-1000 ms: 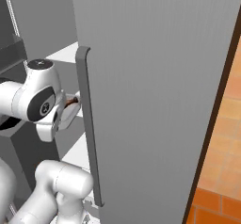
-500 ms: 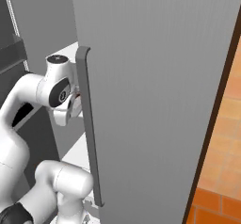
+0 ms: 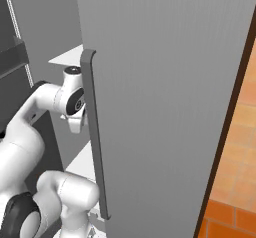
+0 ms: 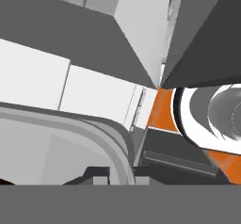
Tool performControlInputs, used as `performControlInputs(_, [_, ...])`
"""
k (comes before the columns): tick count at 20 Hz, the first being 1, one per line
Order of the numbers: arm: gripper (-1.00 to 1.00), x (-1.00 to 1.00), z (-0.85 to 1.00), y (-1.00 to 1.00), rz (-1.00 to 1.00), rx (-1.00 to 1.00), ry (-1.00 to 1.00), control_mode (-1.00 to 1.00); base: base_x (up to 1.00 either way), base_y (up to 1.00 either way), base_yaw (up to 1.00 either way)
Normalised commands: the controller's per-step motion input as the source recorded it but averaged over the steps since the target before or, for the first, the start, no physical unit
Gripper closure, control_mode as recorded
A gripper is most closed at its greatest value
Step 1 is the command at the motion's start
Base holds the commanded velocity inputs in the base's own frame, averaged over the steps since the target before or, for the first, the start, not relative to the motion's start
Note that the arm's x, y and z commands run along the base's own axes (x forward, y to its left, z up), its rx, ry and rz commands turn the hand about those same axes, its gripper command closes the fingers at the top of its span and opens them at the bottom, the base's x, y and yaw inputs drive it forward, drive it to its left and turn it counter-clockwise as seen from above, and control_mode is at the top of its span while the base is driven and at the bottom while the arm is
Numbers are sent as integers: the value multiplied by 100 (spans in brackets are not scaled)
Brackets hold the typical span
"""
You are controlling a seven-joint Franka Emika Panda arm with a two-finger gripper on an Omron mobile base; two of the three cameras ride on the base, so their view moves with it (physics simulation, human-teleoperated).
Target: Take the meat container that has the chicken drumstick and place it on the second highest rack of the freezer. Then take the vegetable container that has the lemon wedge and eggplant and place it on the highest rack of the freezer.
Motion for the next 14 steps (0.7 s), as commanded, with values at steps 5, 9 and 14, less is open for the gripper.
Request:
performControlInputs(5, [100, 65, -18, 0, 0, 0, -1, -100, 0, 0, 0])
performControlInputs(9, [100, 65, -20, 0, 0, 0, -1, -100, 0, 0, 0])
performControlInputs(14, [100, 53, -37, 0, 0, 0, 0, -100, 0, 0, 0])
